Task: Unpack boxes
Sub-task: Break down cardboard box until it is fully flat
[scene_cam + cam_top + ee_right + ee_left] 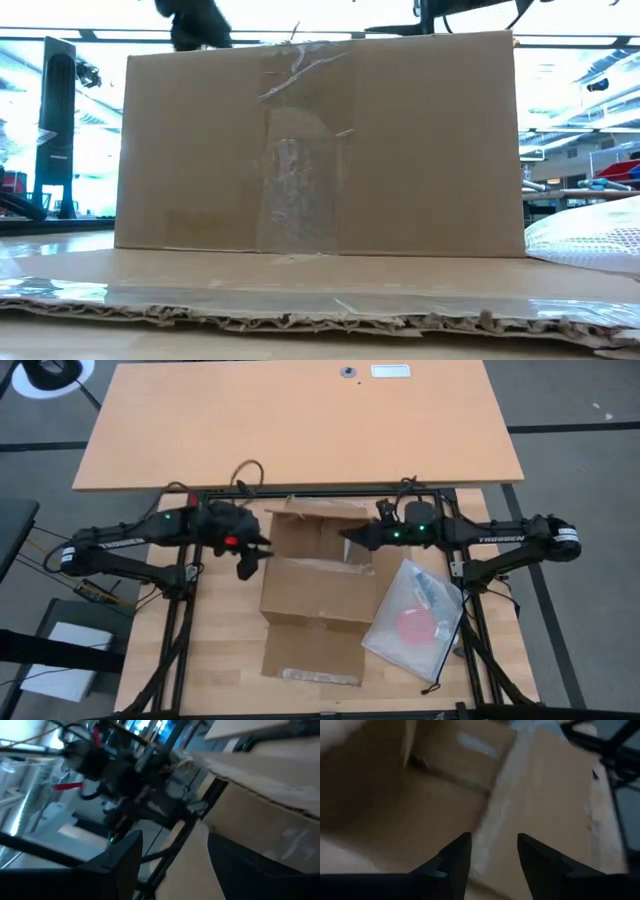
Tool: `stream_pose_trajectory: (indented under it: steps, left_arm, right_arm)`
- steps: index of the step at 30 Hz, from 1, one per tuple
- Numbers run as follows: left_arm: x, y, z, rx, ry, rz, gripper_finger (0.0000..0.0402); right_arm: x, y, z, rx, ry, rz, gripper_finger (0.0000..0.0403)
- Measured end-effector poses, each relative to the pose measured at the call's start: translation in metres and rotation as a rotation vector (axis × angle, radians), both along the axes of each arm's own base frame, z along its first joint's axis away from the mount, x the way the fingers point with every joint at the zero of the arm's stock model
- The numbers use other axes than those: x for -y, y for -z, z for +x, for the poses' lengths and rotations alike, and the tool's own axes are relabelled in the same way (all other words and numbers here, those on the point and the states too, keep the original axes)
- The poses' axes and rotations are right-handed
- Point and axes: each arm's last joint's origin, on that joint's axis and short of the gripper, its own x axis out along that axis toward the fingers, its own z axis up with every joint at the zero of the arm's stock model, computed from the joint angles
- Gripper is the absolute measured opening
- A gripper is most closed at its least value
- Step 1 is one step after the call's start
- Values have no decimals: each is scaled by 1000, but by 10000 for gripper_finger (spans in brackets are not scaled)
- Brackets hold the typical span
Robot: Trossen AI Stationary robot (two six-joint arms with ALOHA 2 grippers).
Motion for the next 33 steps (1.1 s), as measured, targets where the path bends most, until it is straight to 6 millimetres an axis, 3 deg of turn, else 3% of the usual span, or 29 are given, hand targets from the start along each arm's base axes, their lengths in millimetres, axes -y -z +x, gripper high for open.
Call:
stream_pose_trajectory:
  steps: [4,12,17,21,27,33]
  left_arm:
    - [-5,-10,5,26,-15,134,172]
    - [-24,40,42,-157,55,29,172]
    - [-41,52,65,-57,104,-266,172]
    - [-47,75,76,-147,148,-417,172]
    - [-37,65,81,-49,379,-742,172]
    - [-17,28,90,36,465,-802,164]
  right_arm:
    - [10,1,-1,-15,52,-58,227]
    - [31,1,-6,-37,81,-123,227]
    - [32,3,-6,-46,15,-115,227]
    - [31,4,-6,-59,-17,-135,227]
    - [31,4,-7,-71,-27,-184,227]
    - [31,7,-7,-103,-54,-229,227]
